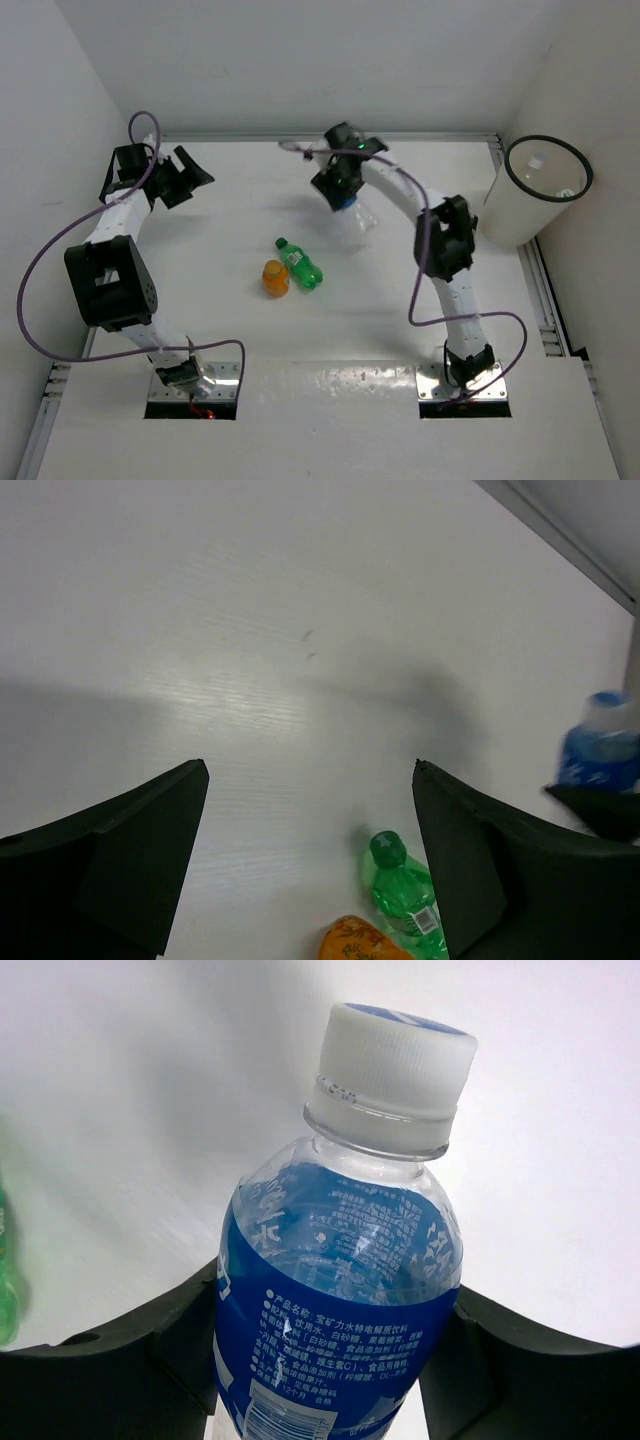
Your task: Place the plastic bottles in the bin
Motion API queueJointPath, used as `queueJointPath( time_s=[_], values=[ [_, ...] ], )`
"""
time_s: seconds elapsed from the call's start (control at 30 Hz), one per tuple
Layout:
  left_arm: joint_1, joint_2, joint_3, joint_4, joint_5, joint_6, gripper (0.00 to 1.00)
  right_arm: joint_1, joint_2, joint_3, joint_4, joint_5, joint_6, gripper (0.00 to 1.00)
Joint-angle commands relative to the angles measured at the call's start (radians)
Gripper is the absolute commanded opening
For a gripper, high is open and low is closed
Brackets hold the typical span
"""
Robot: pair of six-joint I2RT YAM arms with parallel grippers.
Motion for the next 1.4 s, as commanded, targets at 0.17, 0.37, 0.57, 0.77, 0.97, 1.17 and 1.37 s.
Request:
queueJointPath(
  time_s=[0.17, 0.37, 0.57, 0.77, 0.97, 1.17, 1.37],
  values=[
    [-0.302, -0.116, -0.034, 0.247, 0.179, 0.16, 0.87, -0.409, -0.694, -0.115, 0.35, 0.129, 0.097, 0.0],
    [-0.453, -0.081, 0.029, 0.224, 0.116, 0.185, 0.87, -0.724, -0.854, -0.288, 0.519, 0.099, 0.157, 0.0],
    [-0.476, -0.09, 0.028, 0.224, 0.096, 0.185, 0.87, -0.849, -0.849, -0.362, 0.557, 0.084, 0.247, 0.0],
    [-0.451, -0.133, -0.038, 0.224, 0.074, 0.196, 0.88, -0.917, -0.834, -0.499, 0.697, 0.087, 0.283, 0.08],
    [-0.431, -0.144, -0.069, 0.233, 0.074, 0.196, 0.88, -0.938, -0.825, -0.568, 0.837, 0.13, 0.263, 0.02],
    [-0.411, -0.124, -0.078, 0.242, 0.094, 0.187, 0.88, -0.966, -0.831, -0.62, 0.913, 0.13, 0.271, 0.02],
    [-0.392, -0.115, -0.078, 0.242, 0.094, 0.177, 0.92, -0.973, -0.861, -0.674, 0.928, 0.135, 0.264, 0.86]
  ],
)
